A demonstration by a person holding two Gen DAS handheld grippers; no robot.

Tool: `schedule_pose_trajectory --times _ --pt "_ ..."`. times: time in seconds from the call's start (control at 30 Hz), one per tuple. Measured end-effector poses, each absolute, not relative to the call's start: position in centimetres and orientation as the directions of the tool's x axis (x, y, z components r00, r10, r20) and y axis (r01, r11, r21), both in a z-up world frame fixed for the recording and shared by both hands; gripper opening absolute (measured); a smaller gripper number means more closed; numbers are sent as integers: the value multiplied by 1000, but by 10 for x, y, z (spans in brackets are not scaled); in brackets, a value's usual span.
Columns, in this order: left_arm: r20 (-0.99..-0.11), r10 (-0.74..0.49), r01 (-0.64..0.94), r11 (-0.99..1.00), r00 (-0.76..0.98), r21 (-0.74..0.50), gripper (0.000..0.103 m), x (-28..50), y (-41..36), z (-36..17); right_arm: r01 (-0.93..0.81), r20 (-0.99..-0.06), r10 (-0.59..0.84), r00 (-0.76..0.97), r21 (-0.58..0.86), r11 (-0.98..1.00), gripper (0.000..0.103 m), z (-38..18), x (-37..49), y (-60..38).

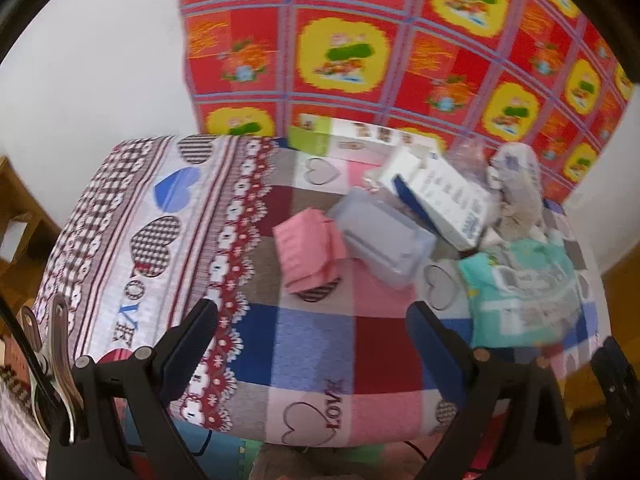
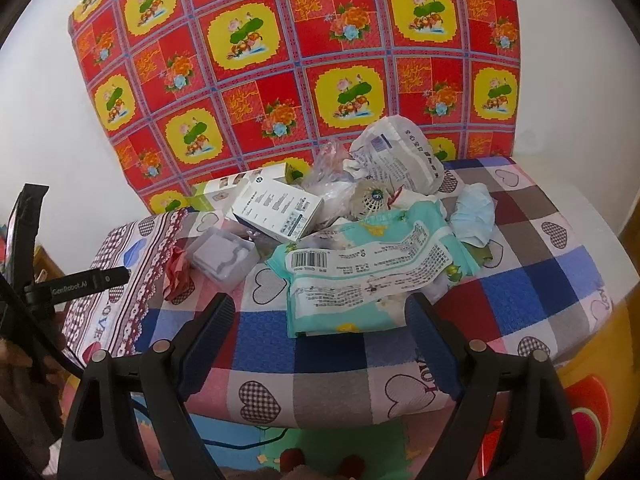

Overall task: Collect trash
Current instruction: 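Grasp the pink paper note with the left tool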

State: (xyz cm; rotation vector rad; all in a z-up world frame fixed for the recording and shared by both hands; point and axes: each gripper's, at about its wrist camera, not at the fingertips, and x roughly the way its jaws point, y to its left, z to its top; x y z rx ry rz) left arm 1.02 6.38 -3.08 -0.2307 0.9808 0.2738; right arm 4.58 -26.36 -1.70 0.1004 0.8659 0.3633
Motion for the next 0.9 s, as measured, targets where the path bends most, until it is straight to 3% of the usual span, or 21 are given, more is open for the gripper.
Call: schedule_pose_trajectory --times 0.17,0.3,0.9 --pt "-846 157 -352 935 509 -38 98 18 72 -39 -267 -734 370 569 260 928 89 -26 53 -268" --pt "-864 117 -331 942 489 -60 98 33 74 -51 -263 -740 363 566 255 930 89 -28 56 -267" --pt "-897 157 -269 962 414 44 98 102 78 -114 -139 -765 239 598 195 971 89 -22 63 -270"
